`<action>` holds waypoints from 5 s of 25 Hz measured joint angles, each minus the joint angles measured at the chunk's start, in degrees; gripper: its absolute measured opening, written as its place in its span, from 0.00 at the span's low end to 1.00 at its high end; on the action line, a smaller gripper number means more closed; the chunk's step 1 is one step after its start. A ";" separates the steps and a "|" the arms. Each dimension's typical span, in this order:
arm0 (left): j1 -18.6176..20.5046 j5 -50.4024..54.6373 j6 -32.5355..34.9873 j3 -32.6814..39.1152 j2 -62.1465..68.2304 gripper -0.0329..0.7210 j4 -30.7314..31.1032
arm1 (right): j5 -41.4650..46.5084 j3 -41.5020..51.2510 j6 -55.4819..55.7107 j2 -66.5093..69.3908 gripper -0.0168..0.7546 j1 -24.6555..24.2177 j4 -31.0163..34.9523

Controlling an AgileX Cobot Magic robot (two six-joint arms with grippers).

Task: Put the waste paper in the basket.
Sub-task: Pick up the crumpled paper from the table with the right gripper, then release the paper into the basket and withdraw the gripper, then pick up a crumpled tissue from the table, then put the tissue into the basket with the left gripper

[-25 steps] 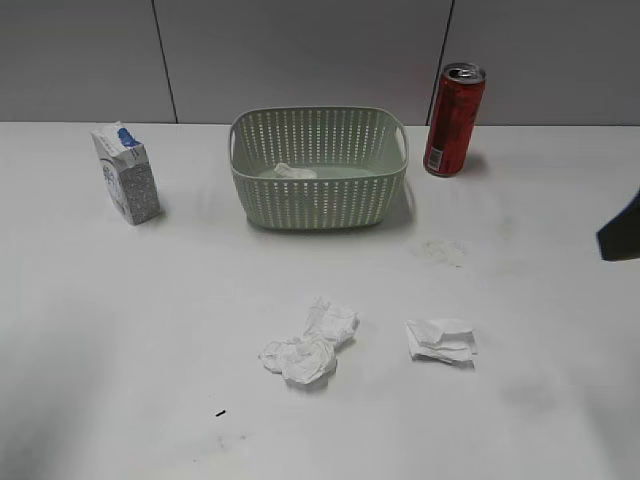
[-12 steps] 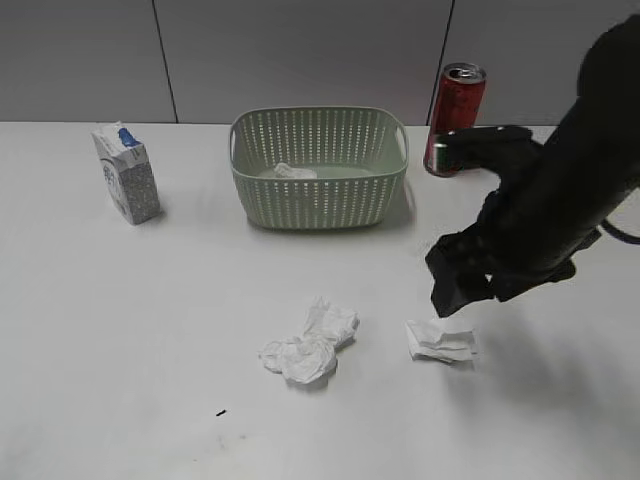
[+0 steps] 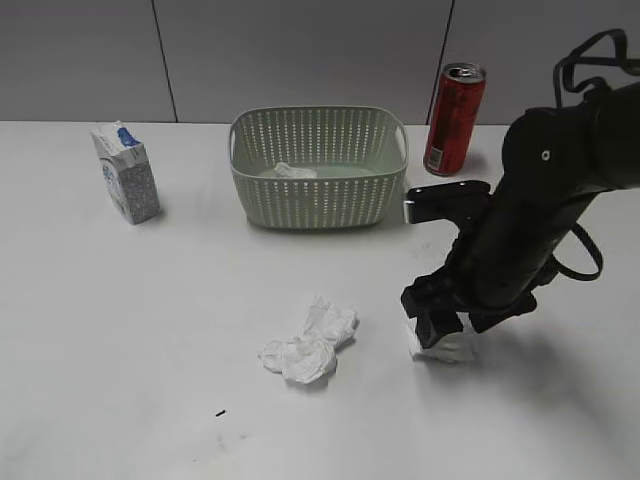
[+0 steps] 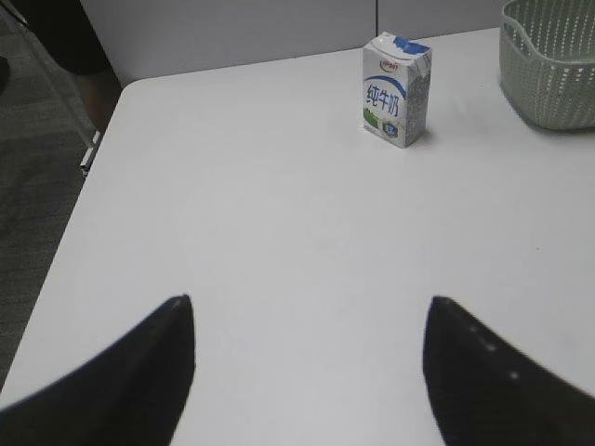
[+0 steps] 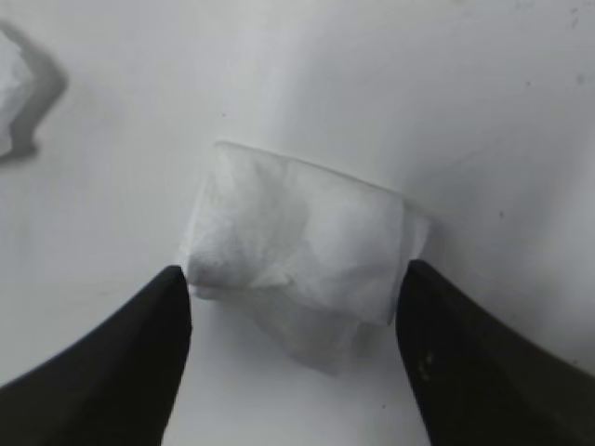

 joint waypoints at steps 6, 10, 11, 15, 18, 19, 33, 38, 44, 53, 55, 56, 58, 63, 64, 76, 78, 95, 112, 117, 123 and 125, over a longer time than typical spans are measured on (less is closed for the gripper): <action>0.00 -0.29 -0.13 0.00 0.00 0.71 0.12 | -1.16 -0.51 -0.05 1.93 0.49 0.00 -3.26; 0.00 -0.29 -0.13 0.00 0.00 0.69 0.16 | -1.27 -0.96 -0.88 1.87 0.14 0.00 -3.52; 0.00 -0.29 -0.13 0.00 0.00 0.69 0.16 | -1.27 -1.40 -0.99 1.68 0.07 0.00 -3.57; 0.00 -0.29 -0.13 0.00 0.00 0.69 0.16 | -1.11 -4.94 -1.36 -2.25 0.02 0.00 -3.57; 0.00 -0.29 -0.13 0.00 0.00 0.69 0.16 | -1.26 -10.03 -1.93 -6.48 0.01 0.00 -3.57; 0.00 -0.29 -0.13 0.00 0.00 0.69 0.16 | -1.78 -11.95 -2.23 -7.57 0.01 0.00 -3.57; 0.00 -0.39 -0.13 0.00 0.00 0.69 0.16 | -17.15 -31.66 -4.01 5.20 0.15 0.00 -5.79; 0.00 -0.39 -0.13 0.00 0.00 0.69 0.16 | -11.27 -34.91 -4.07 10.34 0.77 0.00 -5.79; 0.00 -1.08 -0.13 -0.28 0.53 0.69 -0.08 | 5.61 -40.13 -4.93 7.90 0.73 0.00 -5.79; 0.00 -10.86 7.08 -5.54 27.73 0.69 -11.25 | 31.74 -42.68 -11.81 3.02 0.71 -9.51 -2.79; 0.00 -11.11 11.38 -8.01 36.24 0.69 -15.55 | 33.27 -41.53 -12.33 2.22 0.71 -14.11 -0.23; -0.05 -11.01 13.46 -9.79 40.98 0.68 -16.99 | 33.49 -40.36 -12.78 1.21 0.71 -16.50 0.66; -0.82 -10.50 16.83 -14.18 49.51 0.68 -19.16 | 33.49 -37.20 -13.22 -1.98 0.71 -20.36 1.12; -9.21 -9.02 21.21 -25.95 70.48 0.68 -18.87 | 30.49 -22.90 -13.55 -13.67 0.71 -27.35 0.72; -12.14 -9.08 21.41 -28.40 74.26 0.68 -18.29 | 29.12 -19.05 -13.55 -16.84 0.71 -28.16 0.72; -34.66 -8.89 19.97 -48.21 108.34 0.68 -17.16 | 21.02 20.25 -13.78 -60.34 0.71 -28.73 0.63; -36.67 -8.88 19.39 -50.06 111.96 0.68 -16.19 | 21.61 23.85 -13.59 -69.03 0.71 -28.73 0.63; -39.12 -11.93 17.87 -53.05 123.87 0.82 -17.69 | 27.22 29.75 -11.25 -108.98 0.71 -28.73 -2.39; -39.59 -9.21 17.87 -60.79 116.58 0.08 -10.05 | 20.28 32.05 -11.25 -108.94 0.70 -28.73 -1.57; -38.23 -18.14 17.87 -66.52 114.13 0.07 -2.99 | 20.23 32.05 -11.30 -108.94 0.70 -28.73 -1.57; -32.69 -37.21 17.87 -66.96 116.58 0.09 -2.88 | 20.18 32.05 -11.30 -108.94 0.70 -28.73 -1.50; -30.65 -38.93 17.87 -66.96 118.16 0.22 -4.48 | 20.18 32.05 -11.30 -108.94 0.70 -28.73 -1.50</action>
